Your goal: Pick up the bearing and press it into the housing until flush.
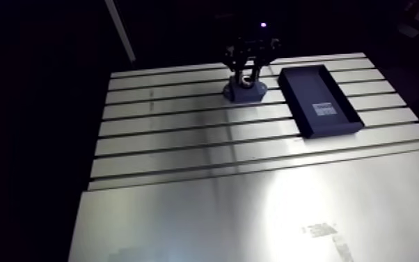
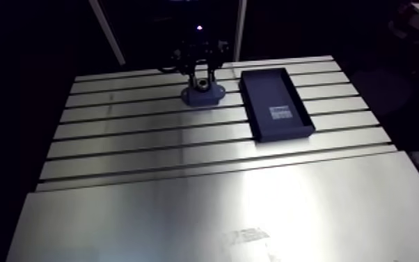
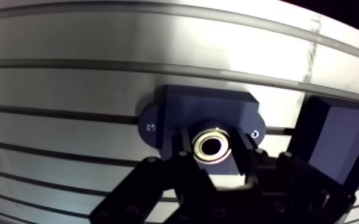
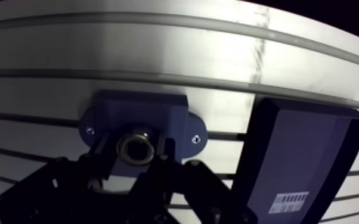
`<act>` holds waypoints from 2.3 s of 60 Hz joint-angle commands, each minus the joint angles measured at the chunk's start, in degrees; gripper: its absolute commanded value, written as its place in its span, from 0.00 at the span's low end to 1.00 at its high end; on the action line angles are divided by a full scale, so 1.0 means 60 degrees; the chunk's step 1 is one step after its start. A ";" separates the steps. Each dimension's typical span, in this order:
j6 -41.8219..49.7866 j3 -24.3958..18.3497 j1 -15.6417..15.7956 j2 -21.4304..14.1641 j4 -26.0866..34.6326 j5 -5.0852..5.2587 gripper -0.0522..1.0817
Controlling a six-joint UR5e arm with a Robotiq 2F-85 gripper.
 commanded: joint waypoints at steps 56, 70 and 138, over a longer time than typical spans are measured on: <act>-0.0108 0.0077 0.0001 -0.0002 -0.0023 0.0011 0.75; -0.0108 0.0063 -0.0028 -0.0002 -0.0037 0.0009 0.75; -0.0518 0.0077 0.0002 -0.0031 0.0021 -0.0004 0.06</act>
